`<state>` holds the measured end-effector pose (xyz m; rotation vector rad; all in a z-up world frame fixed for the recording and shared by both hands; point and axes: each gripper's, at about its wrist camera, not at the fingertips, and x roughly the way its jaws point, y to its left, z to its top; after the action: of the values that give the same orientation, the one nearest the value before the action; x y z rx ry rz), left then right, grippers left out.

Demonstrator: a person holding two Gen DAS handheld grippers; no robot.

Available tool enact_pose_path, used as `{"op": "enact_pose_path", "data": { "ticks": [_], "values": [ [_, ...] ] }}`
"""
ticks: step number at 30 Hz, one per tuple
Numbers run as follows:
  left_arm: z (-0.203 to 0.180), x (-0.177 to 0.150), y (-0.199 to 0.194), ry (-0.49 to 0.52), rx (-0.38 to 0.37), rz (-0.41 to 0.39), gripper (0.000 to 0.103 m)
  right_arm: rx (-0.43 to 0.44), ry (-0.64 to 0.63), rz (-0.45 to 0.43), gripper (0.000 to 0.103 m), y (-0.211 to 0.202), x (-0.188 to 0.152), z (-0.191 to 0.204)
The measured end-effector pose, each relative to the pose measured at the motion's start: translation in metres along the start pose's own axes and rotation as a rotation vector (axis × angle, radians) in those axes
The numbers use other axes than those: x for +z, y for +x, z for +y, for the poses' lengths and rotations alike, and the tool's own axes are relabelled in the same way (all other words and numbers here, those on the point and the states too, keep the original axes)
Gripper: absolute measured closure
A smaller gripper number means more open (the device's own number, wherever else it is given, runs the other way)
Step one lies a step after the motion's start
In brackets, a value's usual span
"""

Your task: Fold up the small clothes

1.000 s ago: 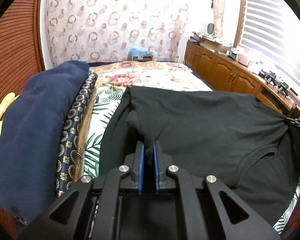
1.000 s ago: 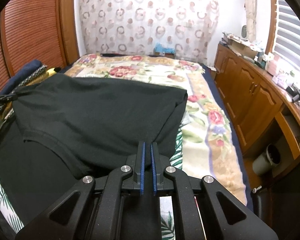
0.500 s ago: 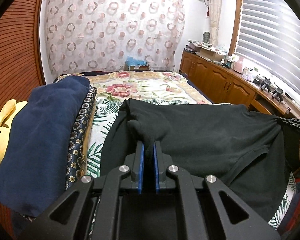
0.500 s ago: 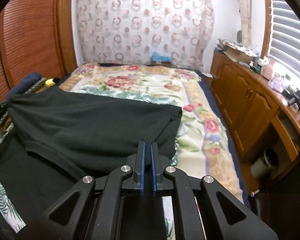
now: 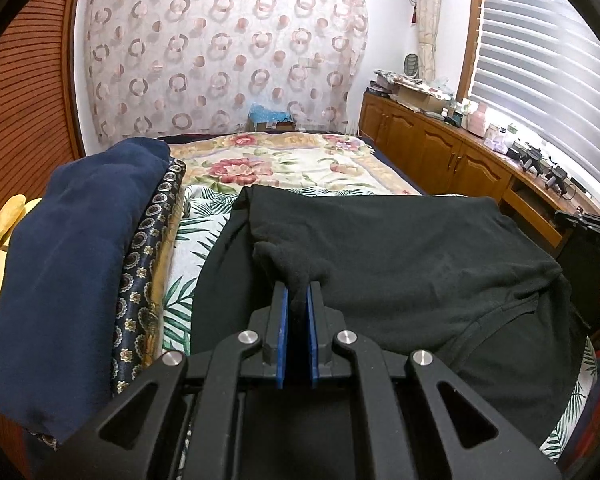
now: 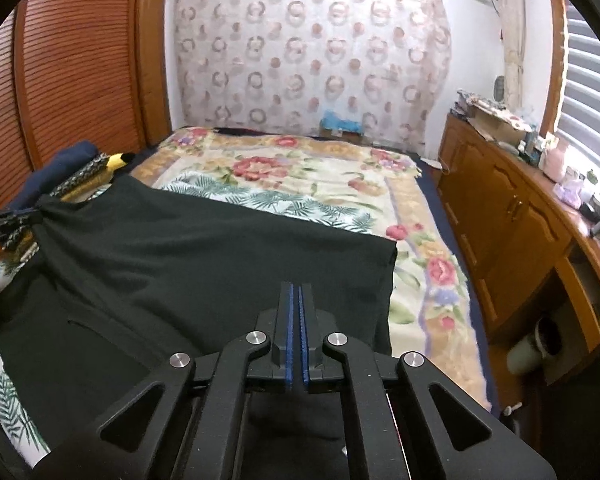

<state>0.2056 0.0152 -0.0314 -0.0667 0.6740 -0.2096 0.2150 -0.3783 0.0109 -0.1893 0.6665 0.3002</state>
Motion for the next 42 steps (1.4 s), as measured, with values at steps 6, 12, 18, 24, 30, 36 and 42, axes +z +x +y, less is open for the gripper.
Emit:
{"op": "enact_pose_path", "data": {
  "ticks": [6, 12, 18, 24, 30, 36, 42],
  "values": [
    [-0.002, -0.005, 0.001, 0.002, -0.009, 0.011, 0.097, 0.013, 0.049, 0.052, 0.092, -0.012, -0.018, -0.001],
    [-0.002, -0.011, 0.008, -0.012, -0.016, 0.027, 0.097, -0.011, 0.065, 0.128, 0.076, -0.014, -0.060, 0.002],
    [-0.004, -0.018, 0.009, -0.003, -0.014, 0.043, 0.097, -0.048, 0.075, 0.152, 0.063, -0.023, -0.082, -0.007],
    [-0.003, -0.023, 0.015, -0.003, -0.017, 0.056, 0.097, -0.096, 0.138, 0.217, 0.061, -0.039, -0.122, -0.021],
    [-0.007, -0.026, 0.020, 0.009, -0.028, 0.071, 0.097, -0.101, 0.181, 0.230, 0.065, -0.047, -0.144, -0.024],
    [-0.003, -0.026, 0.020, 0.006, -0.042, 0.064, 0.097, -0.098, 0.140, 0.232, 0.103, -0.058, -0.149, -0.015],
    [0.004, -0.027, 0.010, 0.001, -0.048, 0.044, 0.097, -0.141, 0.130, 0.254, 0.103, -0.091, -0.150, -0.016]
  ]
}}
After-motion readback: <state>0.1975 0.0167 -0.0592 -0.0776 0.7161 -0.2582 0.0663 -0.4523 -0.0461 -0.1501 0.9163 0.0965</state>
